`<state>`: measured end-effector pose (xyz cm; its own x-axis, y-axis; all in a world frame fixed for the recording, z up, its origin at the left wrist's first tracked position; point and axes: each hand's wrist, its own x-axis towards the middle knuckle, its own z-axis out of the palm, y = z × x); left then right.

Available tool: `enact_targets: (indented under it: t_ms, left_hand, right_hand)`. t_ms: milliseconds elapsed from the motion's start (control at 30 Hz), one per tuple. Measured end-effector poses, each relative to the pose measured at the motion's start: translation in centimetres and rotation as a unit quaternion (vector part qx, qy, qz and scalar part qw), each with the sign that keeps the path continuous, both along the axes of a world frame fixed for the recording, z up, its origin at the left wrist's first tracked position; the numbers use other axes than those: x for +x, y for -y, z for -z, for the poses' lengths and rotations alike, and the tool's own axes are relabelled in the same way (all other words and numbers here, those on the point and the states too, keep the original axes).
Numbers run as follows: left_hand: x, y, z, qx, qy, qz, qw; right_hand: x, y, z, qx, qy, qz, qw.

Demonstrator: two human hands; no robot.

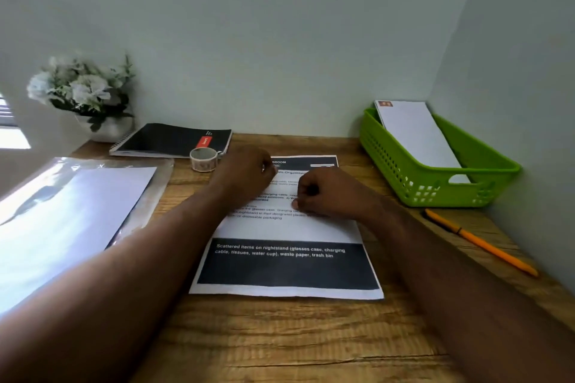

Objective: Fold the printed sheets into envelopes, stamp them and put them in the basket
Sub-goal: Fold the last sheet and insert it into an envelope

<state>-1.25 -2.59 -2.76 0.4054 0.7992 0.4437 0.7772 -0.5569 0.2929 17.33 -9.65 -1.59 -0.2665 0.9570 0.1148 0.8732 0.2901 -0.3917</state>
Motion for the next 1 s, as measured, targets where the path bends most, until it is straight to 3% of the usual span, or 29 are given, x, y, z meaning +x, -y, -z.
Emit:
enact_targets:
  t_ms: [267, 367, 533, 633, 767, 900, 1000]
  left_hand:
    - [0.1, -2.9, 2.1, -0.081, -0.122, -0.012, 0.989]
    - [0.3, -2.5, 1.6, -0.072, -0.105, -0.023, 0.992]
    - [0.2, -2.3, 1.6, -0.055, -0.091, -0.018, 0.994]
    - [0.2, -2.2, 1.5, -0.111, -0.1, 0.012, 0.989]
    - [0.5, -1.2, 0.4, -0.098, -0.089, 0.031, 0.991]
    - [0.2, -1.5, 0.5, -0.069, -0.103, 0.01, 0.992]
    - [0.1, -1.8, 1.0, -0.089, -0.115, -0.002, 0.989]
  right_hand:
    - [-0.6, 0.4, -0.9, -0.165, -0.03, -0.135, 0.977]
    - [-0.4, 0.2, -0.5, -0.141, -0.066, -0.129, 0.979]
    - [0.0, -0.6, 1.2, -0.019, -0.154, -0.066, 0.986]
    - [0.3, -1.3, 1.8, 0.033, -0.133, -0.042, 0.99]
    - [1.6, -3.5, 1.5, 0.138, -0.066, 0.03, 0.988]
    - [3.3, -5.3, 1.0, 0.04, -0.002, 0.087, 0.995]
    - [3.6, -5.7, 1.5, 0.02, -0.064, 0.095, 0.993]
